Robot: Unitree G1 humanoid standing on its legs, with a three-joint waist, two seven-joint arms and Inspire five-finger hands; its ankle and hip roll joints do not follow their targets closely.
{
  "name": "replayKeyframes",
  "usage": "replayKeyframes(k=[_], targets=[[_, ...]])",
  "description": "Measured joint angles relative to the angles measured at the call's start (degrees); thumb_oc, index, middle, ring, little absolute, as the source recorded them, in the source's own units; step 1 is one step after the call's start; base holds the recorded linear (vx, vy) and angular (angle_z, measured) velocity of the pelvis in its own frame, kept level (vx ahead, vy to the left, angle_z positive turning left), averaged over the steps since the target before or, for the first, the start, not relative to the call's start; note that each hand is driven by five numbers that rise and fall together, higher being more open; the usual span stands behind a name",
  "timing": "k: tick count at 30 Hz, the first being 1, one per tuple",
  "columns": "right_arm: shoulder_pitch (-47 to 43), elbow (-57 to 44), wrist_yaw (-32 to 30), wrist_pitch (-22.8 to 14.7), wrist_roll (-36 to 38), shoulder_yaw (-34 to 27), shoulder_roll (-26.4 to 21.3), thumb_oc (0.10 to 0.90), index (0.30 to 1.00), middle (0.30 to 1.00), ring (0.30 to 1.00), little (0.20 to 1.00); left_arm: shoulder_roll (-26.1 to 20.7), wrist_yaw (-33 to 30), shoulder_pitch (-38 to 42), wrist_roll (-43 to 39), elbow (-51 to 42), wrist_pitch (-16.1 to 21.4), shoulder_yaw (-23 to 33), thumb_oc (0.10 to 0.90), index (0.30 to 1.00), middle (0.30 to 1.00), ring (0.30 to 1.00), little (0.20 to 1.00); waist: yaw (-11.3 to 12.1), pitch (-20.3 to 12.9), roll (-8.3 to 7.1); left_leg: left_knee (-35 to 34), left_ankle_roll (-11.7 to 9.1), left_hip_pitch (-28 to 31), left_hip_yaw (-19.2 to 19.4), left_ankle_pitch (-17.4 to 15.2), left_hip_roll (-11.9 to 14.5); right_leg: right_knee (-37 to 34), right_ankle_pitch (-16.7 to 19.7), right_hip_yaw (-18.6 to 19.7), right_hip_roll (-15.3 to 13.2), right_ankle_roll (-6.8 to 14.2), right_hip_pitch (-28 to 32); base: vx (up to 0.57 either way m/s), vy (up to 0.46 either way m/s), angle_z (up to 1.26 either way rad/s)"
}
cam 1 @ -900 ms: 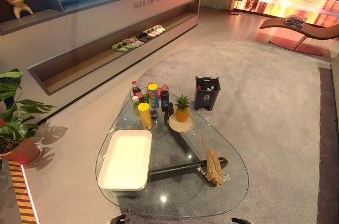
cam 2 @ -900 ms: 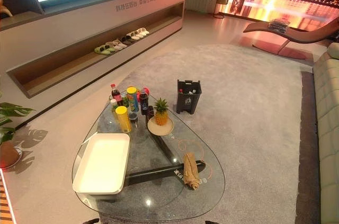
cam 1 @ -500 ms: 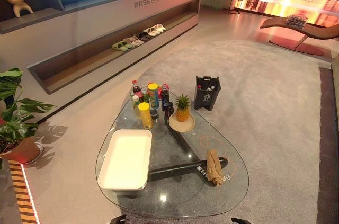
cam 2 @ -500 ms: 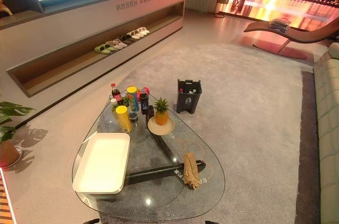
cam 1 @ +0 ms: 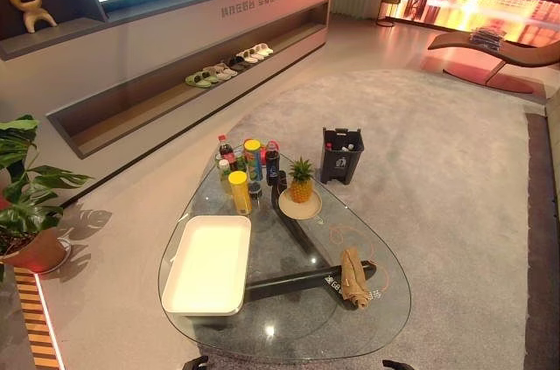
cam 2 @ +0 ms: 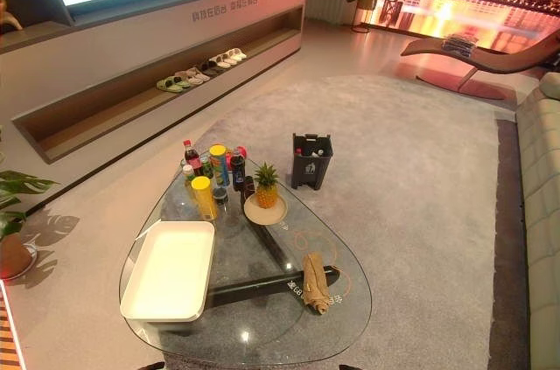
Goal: Wipe the table with a cloth and put it in the basket.
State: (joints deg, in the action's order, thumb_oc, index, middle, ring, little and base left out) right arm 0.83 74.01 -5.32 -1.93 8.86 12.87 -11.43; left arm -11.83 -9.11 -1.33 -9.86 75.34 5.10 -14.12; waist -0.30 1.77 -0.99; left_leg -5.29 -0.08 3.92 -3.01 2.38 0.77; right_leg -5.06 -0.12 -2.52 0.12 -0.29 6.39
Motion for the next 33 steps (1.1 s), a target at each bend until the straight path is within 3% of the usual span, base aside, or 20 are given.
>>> replayKeyframes(k=[12,19,25,33], targets=[[0.0,1.0,-0.9,-2.2,-2.2,0.0,-0.1,0.8,0.9,0.9,0.9,0.9,0.1,-0.1,-0.4,0.0,0.0,-0.1,-0.8,0.8,0.9,0.9,0.9,0.9,0.0,-0.4,0.75,0.0,0.1,-0.1,0.0,-0.1,0.0,-0.1,-0.2,0.0,0.0,-0.2,0.2,0.02,0.002,0.0],[-0.1,0.8,-1.6,-6.1,-2.4,0.8,-0.1,0.8,0.9,0.9,0.9,0.9,0.1,-0.1,-0.4,0.0,0.0,-0.2,-1.0,0.8,0.9,0.9,0.9,0.9,0.1,0.0,1.28,0.3,-0.3,-1.4,0.0,0.2,0.0,0.2,0.1,0.0,0.0,0.1,-1.4,0.0,0.0,0.0],[-0.2,-6.3,-4.3,-10.4,-1.8,2.8,-1.4,0.8,0.9,0.9,0.9,0.9,0.1,-0.8,-0.3,0.0,-2.4,-0.1,-1.6,0.8,0.9,0.9,0.9,0.9,0.0,3.2,2.13,0.4,-0.5,-3.8,-0.2,0.8,-0.1,0.2,0.5,-0.2,-0.1,0.2,-3.8,-0.02,0.003,0.01],[-3.7,-25.7,-14.3,-10.8,0.3,3.9,-2.5,0.8,0.9,0.9,0.9,0.9,-0.3,-3.0,1.5,-2.8,-6.0,0.4,-3.2,0.8,0.9,0.9,0.9,0.9,-0.2,9.6,2.43,0.5,-0.8,-8.2,-0.4,2.2,-0.3,0.2,1.9,-0.2,-0.2,0.6,-8.0,-0.06,0.018,0.01]])
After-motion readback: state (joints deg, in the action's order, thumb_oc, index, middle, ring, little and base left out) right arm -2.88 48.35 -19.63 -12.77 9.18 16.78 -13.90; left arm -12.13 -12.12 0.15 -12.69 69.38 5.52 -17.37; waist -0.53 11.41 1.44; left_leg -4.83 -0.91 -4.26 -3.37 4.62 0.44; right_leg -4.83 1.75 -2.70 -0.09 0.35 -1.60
